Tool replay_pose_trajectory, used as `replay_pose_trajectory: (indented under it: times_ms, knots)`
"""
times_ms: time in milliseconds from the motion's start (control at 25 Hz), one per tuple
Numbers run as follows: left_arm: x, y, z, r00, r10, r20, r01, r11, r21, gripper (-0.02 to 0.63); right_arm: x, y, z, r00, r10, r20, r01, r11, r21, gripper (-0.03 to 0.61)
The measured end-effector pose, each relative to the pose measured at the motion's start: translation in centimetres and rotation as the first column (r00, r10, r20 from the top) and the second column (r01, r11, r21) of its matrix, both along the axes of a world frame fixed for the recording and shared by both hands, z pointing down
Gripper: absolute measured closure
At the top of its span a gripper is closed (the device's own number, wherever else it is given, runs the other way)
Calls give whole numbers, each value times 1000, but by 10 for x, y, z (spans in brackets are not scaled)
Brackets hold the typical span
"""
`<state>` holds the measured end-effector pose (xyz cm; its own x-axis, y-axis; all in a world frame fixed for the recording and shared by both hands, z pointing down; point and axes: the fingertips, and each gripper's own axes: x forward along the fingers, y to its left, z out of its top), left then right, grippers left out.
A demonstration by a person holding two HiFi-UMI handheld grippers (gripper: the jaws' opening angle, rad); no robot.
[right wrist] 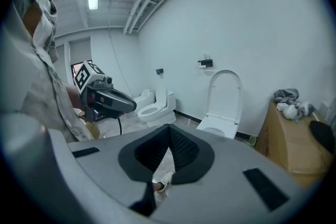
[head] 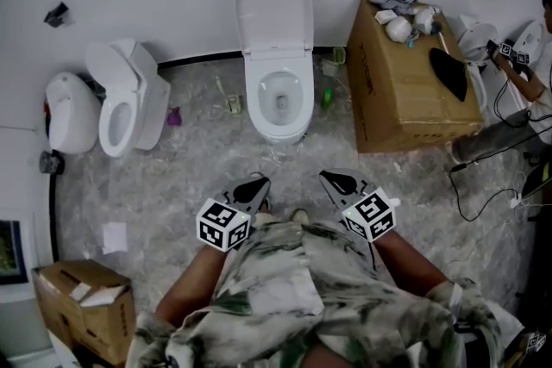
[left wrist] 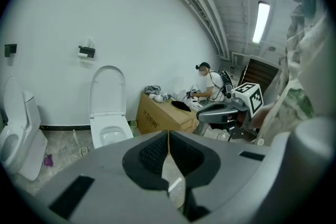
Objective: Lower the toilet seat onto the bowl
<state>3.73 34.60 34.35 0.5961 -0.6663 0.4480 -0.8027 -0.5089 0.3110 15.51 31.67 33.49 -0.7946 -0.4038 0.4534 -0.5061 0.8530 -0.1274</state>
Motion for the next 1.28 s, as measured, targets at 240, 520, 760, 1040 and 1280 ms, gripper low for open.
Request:
replay_pose_trajectory:
  times_ms: [240,520,760,1040,1280]
  knots:
    - [2,10,1,1000,-12,-6,12,1000,-4,584,2,6,-6,1000,-4,10,4,1000,16,555]
    - [6,16,6,1000,-19,-4,19,1000,-15,584,5,9,-9,1000,-4,19,4,1000,24,557]
    - [11,20,9,1000,-23,-12,22,1000,-21,584,4,15,-5,1000,-16,16,15,1000,14,557]
    - [10,24,12,999,-37,-1,37,999,-33,584,3,19,-3,999,-37,21,37,999,12,556]
    - [13,25,22,999,-34,9,35,997,-74,584,1,15,6,999,-41,30,41,999,-11,557]
